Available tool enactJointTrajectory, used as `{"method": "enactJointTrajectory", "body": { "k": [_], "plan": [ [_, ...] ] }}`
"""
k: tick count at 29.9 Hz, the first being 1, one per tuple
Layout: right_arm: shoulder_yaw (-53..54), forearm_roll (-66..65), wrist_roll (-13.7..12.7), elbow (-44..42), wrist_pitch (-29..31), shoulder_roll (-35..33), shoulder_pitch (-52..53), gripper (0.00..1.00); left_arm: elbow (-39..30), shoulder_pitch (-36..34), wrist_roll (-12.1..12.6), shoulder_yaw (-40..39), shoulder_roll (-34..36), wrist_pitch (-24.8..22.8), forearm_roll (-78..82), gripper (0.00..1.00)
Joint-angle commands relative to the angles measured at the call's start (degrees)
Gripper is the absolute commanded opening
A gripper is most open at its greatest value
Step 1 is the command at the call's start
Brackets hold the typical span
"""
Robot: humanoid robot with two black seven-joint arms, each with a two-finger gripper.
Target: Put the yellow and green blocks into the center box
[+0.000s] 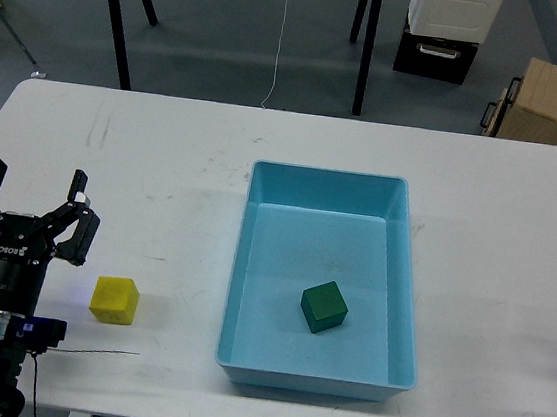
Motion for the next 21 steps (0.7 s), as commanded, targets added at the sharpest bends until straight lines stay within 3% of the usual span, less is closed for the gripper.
{"method": "enactJointTrajectory", "body": {
  "k": [1,4,7,11,15,21],
  "plan": [
    [-0.8,-0.4,-0.1,-0.3,0.0,-3.3,-0.9,1.00,2.7,-0.7,-5.3,-3.4,0.3,0.0,0.0,1.00],
    [-1.1,-0.7,-0.1,-0.3,0.0,-6.3,-1.6,1.00,7.2,-4.3,-5.5,-5.1,2.0,0.0,-0.4,1.00],
    [-0.5,-0.6,0.0,-0.3,0.0,-6.7,-1.7,1.00,6.9,-6.9,-6.1,-5.4,4.6,0.0,-0.2,1.00],
    [-0.1,-0.6,0.0,-0.2,0.0,-5.9,-1.7,1.00,0.4,-7.4,-6.0,-5.4,18.7,0.0,0.3,1.00],
    [0.3,-0.7,0.0,-0.2,0.0,-4.0,-1.7,1.00,-0.8,-8.8,-5.9,-4.5,34.3,0.0,1.7,1.00],
    [0.3,-0.7,0.0,1.3,0.0,-1.0,-1.7,1.00,-1.8,-11.9,-5.4,1.3,50.7,0.0,4.6,1.00]
  ]
}}
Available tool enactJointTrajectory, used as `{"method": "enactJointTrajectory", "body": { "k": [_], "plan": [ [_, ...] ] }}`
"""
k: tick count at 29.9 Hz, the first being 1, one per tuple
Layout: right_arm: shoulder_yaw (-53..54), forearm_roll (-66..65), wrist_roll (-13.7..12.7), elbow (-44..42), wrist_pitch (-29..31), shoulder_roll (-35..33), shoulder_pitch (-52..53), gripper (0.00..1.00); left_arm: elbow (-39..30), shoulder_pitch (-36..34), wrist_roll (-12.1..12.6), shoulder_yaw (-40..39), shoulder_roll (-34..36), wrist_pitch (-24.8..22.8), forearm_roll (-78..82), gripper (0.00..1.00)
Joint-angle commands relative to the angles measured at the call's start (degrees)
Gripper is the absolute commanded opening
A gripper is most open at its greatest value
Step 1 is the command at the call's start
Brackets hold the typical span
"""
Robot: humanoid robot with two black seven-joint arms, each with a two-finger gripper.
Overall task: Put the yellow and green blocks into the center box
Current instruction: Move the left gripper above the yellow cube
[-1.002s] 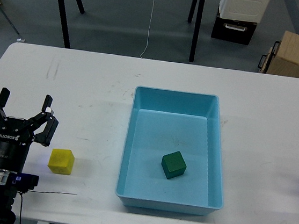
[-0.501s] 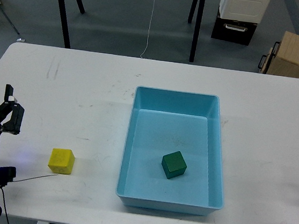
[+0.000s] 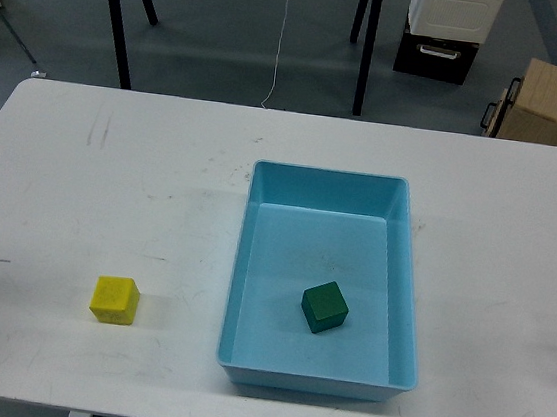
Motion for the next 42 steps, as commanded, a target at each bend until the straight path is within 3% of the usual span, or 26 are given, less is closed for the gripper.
{"method": "enactJointTrajectory", "body": {
  "k": [1,4,7,12,15,21,30,36,42],
  "plan": [
    [-0.1,0.0,0.0,1.3,0.0,1.4,0.1,1.00,-1.4,-2.3,0.7,5.3,10.4,0.0,1.7,1.00],
    [-0.1,-0.1,0.0,1.4,0.0,1.8,0.3,1.00,-2.4,-4.9,0.7,9.1,17.3,0.0,4.3,1.00],
    [-0.1,-0.1,0.0,1.2,0.0,2.4,0.8,1.00,-2.5,-11.7,0.8,14.3,20.4,0.0,6.9,1.00],
    [-0.1,-0.1,0.0,1.2,0.0,3.9,0.8,1.00,-1.8,-28.2,1.8,34.1,22.2,0.0,11.1,1.00],
    [-0.1,-0.1,0.0,1.2,0.0,4.6,0.8,1.00,-0.4,-40.6,3.6,49.6,21.4,2.9,13.7,1.00],
    [-0.7,-0.2,0.0,0.9,0.0,4.4,2.2,1.00,-0.1,-60.5,4.3,76.1,19.5,4.4,16.5,1.00],
    [-2.2,-1.7,0.0,0.8,0.0,4.9,6.8,1.00,-1.0,-80.0,12.5,97.0,19.9,3.7,23.3,1.00],
    [-2.2,-2.7,0.0,0.8,0.0,4.9,5.8,1.00,2.1,-95.4,12.8,114.2,12.5,2.7,24.3,1.00],
    [-1.1,-2.5,0.0,1.1,0.0,6.0,1.2,1.00,3.7,-100.2,12.6,127.3,6.1,2.2,34.3,1.00]
  ]
}}
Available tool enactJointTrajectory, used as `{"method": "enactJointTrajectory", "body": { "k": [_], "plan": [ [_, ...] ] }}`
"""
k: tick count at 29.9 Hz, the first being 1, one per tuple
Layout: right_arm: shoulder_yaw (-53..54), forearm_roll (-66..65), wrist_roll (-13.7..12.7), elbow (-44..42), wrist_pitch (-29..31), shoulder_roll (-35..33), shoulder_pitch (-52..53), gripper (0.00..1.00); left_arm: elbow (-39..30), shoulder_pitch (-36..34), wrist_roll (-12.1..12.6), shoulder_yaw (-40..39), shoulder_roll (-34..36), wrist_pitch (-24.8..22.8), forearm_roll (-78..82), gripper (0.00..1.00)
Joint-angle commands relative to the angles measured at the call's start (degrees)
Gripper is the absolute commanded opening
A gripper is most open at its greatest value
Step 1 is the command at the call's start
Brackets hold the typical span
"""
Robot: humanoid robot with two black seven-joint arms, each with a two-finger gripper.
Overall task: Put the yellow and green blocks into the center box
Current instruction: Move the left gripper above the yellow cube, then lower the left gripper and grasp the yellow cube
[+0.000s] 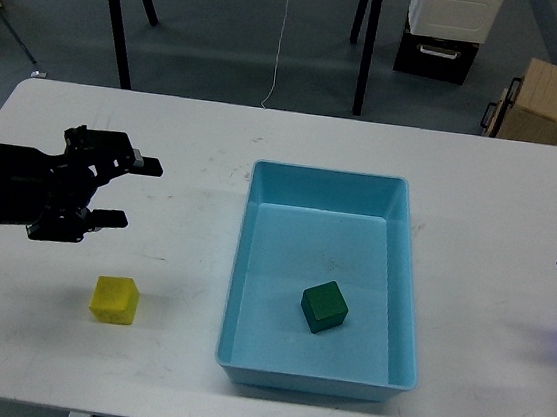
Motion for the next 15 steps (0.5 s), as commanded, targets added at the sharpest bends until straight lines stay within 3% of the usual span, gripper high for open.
{"method": "enactJointTrajectory", "body": {
  "k": [1,8,15],
  "plan": [
    [0.6,0.1,0.0,-0.4,0.0,1.5,-3.0,1.00,0.3,-1.5,-0.1,6.4,-2.4,-0.6,7.5,1.00],
    [0.5,0.0,-0.1,-1.8,0.0,4.7,-7.0,1.00,0.9,-6.8,0.0,16.0,-7.6,-2.2,10.5,1.00],
    [0.6,0.0,-0.1,-3.3,0.0,4.8,-7.2,1.00,5.9,-7.6,-0.6,17.1,-15.9,-2.3,10.4,1.00]
  ]
}}
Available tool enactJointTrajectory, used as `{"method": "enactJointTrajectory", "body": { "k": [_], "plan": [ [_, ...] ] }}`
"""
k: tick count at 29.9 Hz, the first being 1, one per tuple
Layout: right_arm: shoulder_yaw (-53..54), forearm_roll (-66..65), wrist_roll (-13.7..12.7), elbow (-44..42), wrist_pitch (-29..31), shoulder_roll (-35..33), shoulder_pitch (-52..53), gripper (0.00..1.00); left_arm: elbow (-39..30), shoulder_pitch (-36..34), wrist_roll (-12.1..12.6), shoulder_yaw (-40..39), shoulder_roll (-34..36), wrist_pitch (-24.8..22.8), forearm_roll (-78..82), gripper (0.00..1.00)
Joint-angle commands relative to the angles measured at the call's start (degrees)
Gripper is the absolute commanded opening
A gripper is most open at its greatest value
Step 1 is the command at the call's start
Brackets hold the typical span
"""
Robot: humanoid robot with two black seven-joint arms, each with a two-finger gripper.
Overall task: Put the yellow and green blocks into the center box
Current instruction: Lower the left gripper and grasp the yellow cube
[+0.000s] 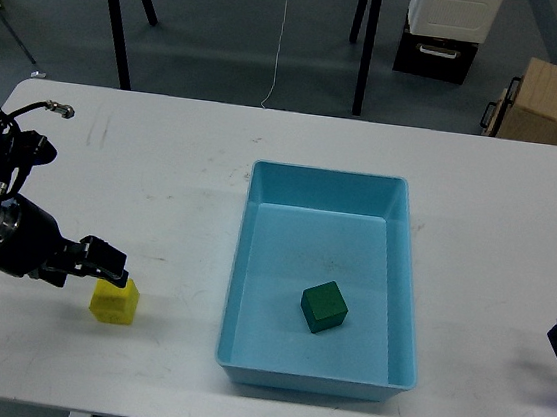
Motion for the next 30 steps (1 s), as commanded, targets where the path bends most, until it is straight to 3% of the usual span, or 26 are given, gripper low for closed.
{"method": "enactJointTrajectory", "body": {
  "k": [1,16,30],
  "plan": [
    [0.1,0.0,-0.1,-0.5,0.0,0.0,0.1,1.00,3.7,0.2,-0.4,0.2,-4.8,0.0,-0.1,1.00],
    [0.1,0.0,0.0,-0.8,0.0,-0.1,0.0,1.00,7.8,6.8,-0.5,-0.1,-6.6,-0.3,-0.4,1.00],
    [0.1,-0.1,-0.1,-1.6,0.0,-0.1,0.0,1.00,12.4,12.2,-2.7,-2.0,-9.2,-0.3,-0.3,1.00]
  ]
}}
